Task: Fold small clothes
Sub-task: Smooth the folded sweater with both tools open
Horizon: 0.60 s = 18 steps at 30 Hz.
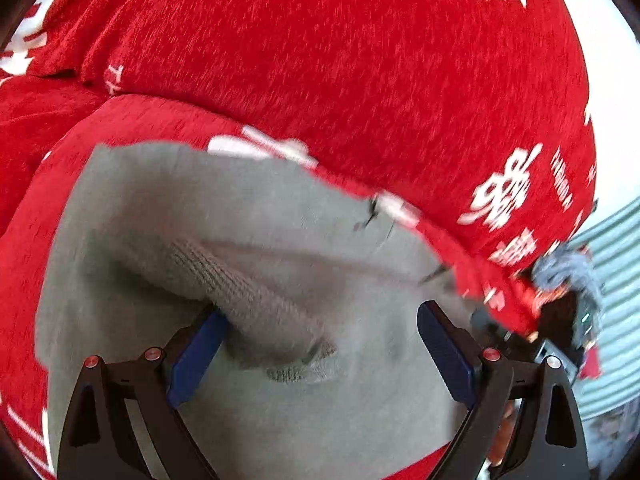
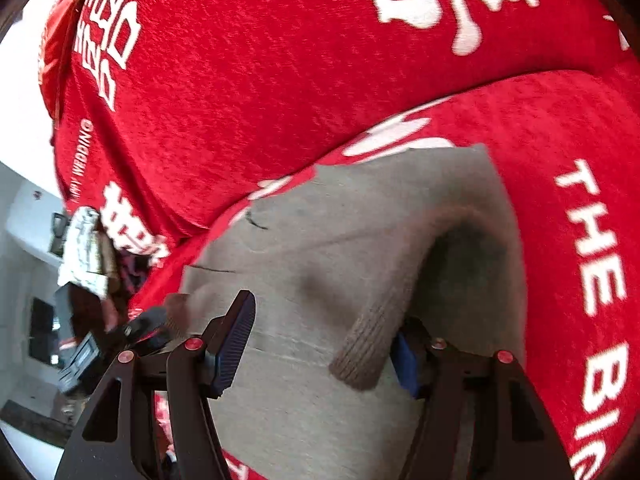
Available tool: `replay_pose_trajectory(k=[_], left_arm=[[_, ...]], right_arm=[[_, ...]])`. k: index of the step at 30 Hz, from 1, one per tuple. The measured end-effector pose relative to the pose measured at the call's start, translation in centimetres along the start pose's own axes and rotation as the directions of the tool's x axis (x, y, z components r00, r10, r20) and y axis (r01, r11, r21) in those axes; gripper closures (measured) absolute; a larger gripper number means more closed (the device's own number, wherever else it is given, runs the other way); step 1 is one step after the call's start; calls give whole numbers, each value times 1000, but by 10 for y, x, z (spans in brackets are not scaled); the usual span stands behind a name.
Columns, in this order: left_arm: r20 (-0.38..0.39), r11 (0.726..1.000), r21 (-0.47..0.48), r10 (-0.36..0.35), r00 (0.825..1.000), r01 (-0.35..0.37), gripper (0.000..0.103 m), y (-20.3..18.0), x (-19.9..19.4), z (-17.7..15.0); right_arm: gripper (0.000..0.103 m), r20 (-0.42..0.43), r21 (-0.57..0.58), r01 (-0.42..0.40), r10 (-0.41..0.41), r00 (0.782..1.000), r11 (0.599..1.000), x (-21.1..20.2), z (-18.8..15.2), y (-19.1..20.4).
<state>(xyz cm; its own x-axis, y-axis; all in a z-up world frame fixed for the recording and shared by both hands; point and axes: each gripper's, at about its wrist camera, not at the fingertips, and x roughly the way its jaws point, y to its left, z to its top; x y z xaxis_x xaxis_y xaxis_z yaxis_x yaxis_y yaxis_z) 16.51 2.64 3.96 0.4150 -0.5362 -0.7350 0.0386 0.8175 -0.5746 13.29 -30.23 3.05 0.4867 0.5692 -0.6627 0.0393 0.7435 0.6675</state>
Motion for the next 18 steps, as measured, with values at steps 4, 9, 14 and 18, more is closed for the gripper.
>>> replay_pose_trajectory(k=[4, 9, 14, 18], left_arm=[[76, 1000, -13, 12, 997, -11, 7, 3, -10, 27], [96, 997, -30, 77, 992, -74, 7, 18, -4, 49], [101, 981, -55, 191, 976, -186, 7, 37, 3, 61], [173, 978, -65, 205, 963, -197, 7, 41, -18, 54]], right_arm=[[36, 26, -8, -27, 28, 999, 1000, 4, 19, 4], [36, 50, 25, -6, 5, 999, 1000, 17, 43, -4], [36, 79, 98, 18, -26, 997, 995, 24, 60, -20], [36, 125, 34, 68, -72, 990, 997, 11, 54, -9]])
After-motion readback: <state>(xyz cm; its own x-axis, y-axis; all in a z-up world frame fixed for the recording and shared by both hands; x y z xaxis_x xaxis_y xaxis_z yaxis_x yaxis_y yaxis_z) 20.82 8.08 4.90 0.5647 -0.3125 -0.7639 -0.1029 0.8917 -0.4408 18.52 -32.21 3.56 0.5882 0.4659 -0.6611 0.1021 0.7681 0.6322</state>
